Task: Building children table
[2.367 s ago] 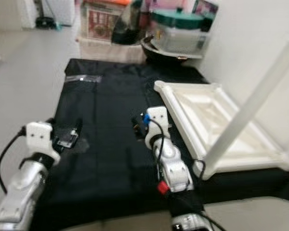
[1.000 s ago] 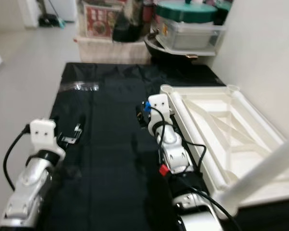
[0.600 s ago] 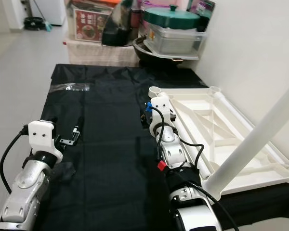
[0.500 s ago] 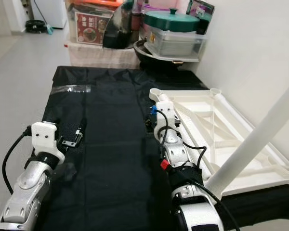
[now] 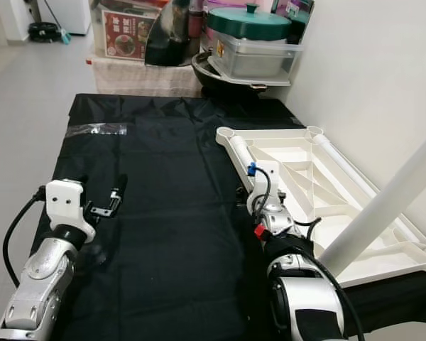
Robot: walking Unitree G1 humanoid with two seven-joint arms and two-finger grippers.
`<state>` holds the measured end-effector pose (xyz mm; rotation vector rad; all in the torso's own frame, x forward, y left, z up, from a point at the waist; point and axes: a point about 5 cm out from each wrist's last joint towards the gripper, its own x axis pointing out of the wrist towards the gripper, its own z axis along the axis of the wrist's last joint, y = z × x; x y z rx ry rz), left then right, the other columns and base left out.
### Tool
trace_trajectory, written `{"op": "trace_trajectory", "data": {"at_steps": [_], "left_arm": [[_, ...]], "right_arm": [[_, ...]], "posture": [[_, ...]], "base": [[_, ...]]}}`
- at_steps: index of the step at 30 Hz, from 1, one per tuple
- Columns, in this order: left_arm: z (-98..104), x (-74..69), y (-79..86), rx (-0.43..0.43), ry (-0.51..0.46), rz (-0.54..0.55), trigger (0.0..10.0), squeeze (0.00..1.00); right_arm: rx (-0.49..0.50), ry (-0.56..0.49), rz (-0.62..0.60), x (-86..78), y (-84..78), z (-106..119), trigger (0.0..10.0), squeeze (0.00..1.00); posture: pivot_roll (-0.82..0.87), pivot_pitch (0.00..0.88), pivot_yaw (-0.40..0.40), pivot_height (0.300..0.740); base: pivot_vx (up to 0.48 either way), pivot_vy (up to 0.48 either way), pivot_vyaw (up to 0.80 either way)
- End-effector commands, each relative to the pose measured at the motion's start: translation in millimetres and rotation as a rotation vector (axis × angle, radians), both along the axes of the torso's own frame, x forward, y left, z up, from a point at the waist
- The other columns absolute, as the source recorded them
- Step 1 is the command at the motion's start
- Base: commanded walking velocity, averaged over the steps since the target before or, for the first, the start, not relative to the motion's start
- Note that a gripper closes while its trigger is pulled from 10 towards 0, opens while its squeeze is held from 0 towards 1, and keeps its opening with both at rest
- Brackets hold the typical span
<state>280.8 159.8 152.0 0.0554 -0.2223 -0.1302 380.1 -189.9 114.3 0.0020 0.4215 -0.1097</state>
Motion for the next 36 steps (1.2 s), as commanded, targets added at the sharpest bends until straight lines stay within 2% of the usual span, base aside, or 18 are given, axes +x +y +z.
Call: {"op": "trace_trajectory", "data": {"at_steps": [1, 11, 13, 15, 16, 17, 18, 20, 22, 23, 26, 28, 33, 36], "left_arm": [[-5.2, -1.2, -1.8, 0.016, 0.026, -0.002, 10.0, 0.00], [-6.4, -1.6, 0.1, 0.021, 0.031, 0.004, 10.0, 0.00], [-6.9, -1.7, -0.2, 0.022, 0.033, 0.003, 10.0, 0.00], [-7.8, -1.8, -0.3, 0.026, 0.039, 0.005, 10.0, 0.00], [-7.8, -1.8, -0.3, 0.026, 0.039, 0.005, 10.0, 0.00], [-8.0, -2.0, 0.1, 0.027, 0.041, 0.008, 10.0, 0.00], [-8.2, -2.3, 0.5, 0.027, 0.041, 0.009, 10.0, 0.00], [-8.2, -2.3, 0.5, 0.027, 0.041, 0.009, 10.0, 0.00], [-9.0, -2.9, 0.6, 0.027, 0.043, 0.010, 10.0, 0.00], [-9.0, -2.9, 0.6, 0.027, 0.043, 0.010, 10.0, 0.00], [-9.1, -2.1, -1.8, 0.026, 0.044, 0.003, 10.0, 0.00], [-8.8, -1.7, -1.8, 0.026, 0.043, 0.002, 10.0, 0.00], [-8.5, -1.6, -0.9, 0.028, 0.042, 0.003, 10.0, 0.00], [-8.8, -2.2, -0.1, 0.030, 0.042, 0.006, 10.0, 0.00]], "right_arm": [[0.019, -0.013, 0.058, 3.7, 10.6, 2.0, 10.0, 0.00], [-0.010, -0.023, 0.132, 5.0, 18.8, 0.3, 10.0, 0.00], [-0.015, 0.009, 0.134, 2.6, 17.2, -5.2, 10.0, 0.00], [-0.009, 0.072, 0.083, -3.1, 7.4, -15.6, 10.0, 0.00], [-0.009, 0.072, 0.083, -3.1, 7.4, -15.6, 10.0, 0.00], [0.008, 0.071, 0.041, -3.7, 0.5, -15.6, 10.0, 0.00], [0.024, 0.050, 0.005, -2.7, -5.2, -12.2, 10.0, 0.00], [0.024, 0.050, 0.005, -2.7, -5.2, -12.2, 10.0, 0.00], [0.059, -0.025, -0.045, 3.3, -12.6, 1.8, 10.0, 0.00], [0.059, -0.025, -0.045, 3.3, -12.6, 1.8, 10.0, 0.00], [0.094, -0.131, -0.042, 11.9, -11.8, 22.1, 10.0, 0.00], [0.099, -0.151, -0.024, 13.5, -9.0, 25.4, 10.0, 0.00], [0.103, -0.144, -0.010, 13.5, -4.7, 23.6, 10.0, 0.00], [0.083, -0.086, -0.031, 9.6, -7.0, 13.5, 10.0, 0.00]], "posture": [[0.09, 0.000, -0.157, 0.740], [0.09, 0.000, -0.159, 0.740], [0.09, 0.000, -0.159, 0.740], [0.10, 0.000, -0.163, 0.740], [0.10, 0.000, -0.163, 0.740], [0.10, 0.000, -0.163, 0.740], [0.10, 0.000, -0.163, 0.740], [0.10, 0.000, -0.163, 0.740], [0.09, 0.000, -0.157, 0.740], [0.09, 0.000, -0.157, 0.740], [0.09, 0.000, -0.155, 0.740], [0.09, 0.000, -0.155, 0.740], [0.09, 0.000, -0.155, 0.740], [0.10, 0.000, -0.159, 0.740]], "base": [[0.000, 0.000, 0.00], [0.000, 0.000, 0.00], [0.000, 0.000, 0.00], [0.000, 0.000, 0.00], [0.000, 0.000, 0.00], [0.000, 0.000, 0.00], [0.000, 0.000, 0.00], [0.000, 0.000, 0.00], [0.000, 0.000, 0.00], [0.000, 0.000, 0.00], [0.000, 0.000, 0.00], [0.000, 0.000, 0.00], [0.000, 0.000, 0.00], [0.000, 0.000, 0.00]]}}
